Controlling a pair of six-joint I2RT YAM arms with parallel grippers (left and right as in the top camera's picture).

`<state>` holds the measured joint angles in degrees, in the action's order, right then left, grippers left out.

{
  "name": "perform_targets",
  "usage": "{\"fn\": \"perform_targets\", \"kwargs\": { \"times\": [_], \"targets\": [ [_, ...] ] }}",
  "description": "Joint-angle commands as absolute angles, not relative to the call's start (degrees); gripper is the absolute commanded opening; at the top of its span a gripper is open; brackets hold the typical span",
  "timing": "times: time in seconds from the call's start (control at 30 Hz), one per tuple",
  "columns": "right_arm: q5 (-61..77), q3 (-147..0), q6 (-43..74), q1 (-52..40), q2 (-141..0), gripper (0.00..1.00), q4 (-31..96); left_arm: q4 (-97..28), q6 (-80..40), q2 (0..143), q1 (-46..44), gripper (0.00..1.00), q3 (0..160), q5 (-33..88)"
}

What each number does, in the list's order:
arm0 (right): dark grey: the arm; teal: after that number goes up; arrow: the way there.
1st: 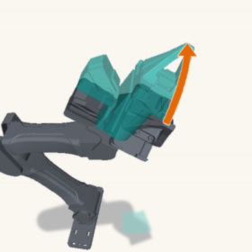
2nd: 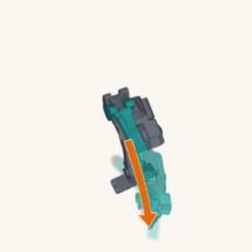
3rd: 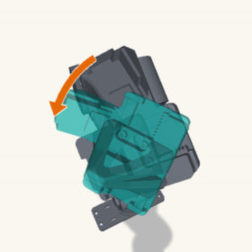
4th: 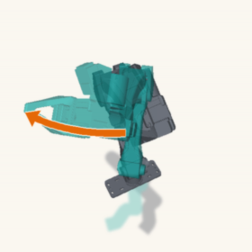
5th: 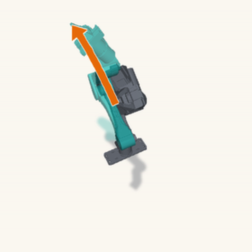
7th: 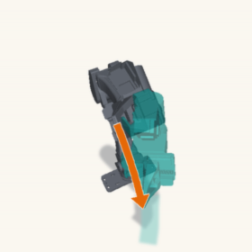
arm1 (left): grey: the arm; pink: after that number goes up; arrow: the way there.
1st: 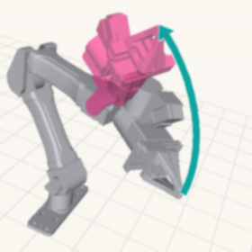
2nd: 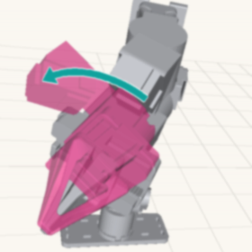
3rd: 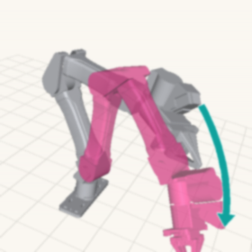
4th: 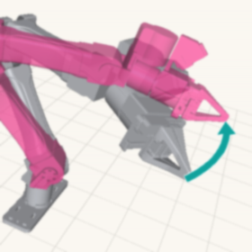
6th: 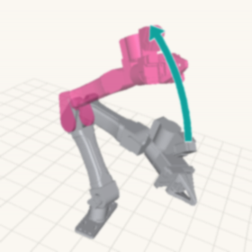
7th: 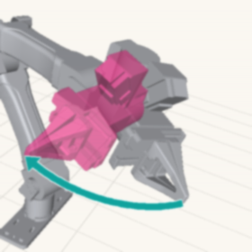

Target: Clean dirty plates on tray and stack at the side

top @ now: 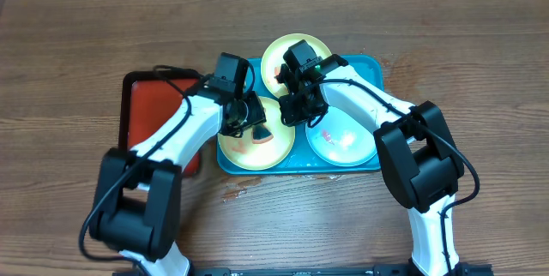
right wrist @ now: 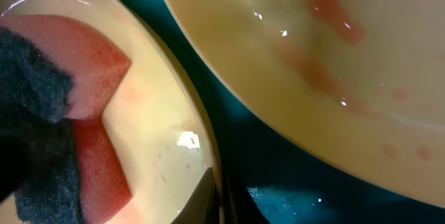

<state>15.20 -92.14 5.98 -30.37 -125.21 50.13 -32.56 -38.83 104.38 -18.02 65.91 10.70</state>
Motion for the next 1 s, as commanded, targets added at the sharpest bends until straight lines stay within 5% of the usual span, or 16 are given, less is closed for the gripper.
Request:
{"fn": "perform_targets", "kwargs": {
  "times": [0.0, 0.17, 0.3, 0.97],
  "targets": [
    [14.6, -93.8, 6.3, -30.6, -126.0, 0.04, 49.8, -32.1, -38.3, 107.3, -18.5, 0.42, 65.4, 12.4],
    [14.6, -93.8, 6.2, -30.6, -126.0, 0.04, 49.8, -31.6, -38.2, 107.5, -18.5, 0.36, 65.4, 11.4],
    [14.6, -93.8, 6.2, -30.6, -126.0, 0.04, 49.8, -31.7, -38.1, 107.5, -18.4, 0.09, 65.4, 9.9],
    [14.6, -93.8, 6.2, -30.6, -126.0, 0.04, 49.8, -57.3, -37.3, 107.5, -17.5, 0.04, 76.1, -14.9]
  ]
}}
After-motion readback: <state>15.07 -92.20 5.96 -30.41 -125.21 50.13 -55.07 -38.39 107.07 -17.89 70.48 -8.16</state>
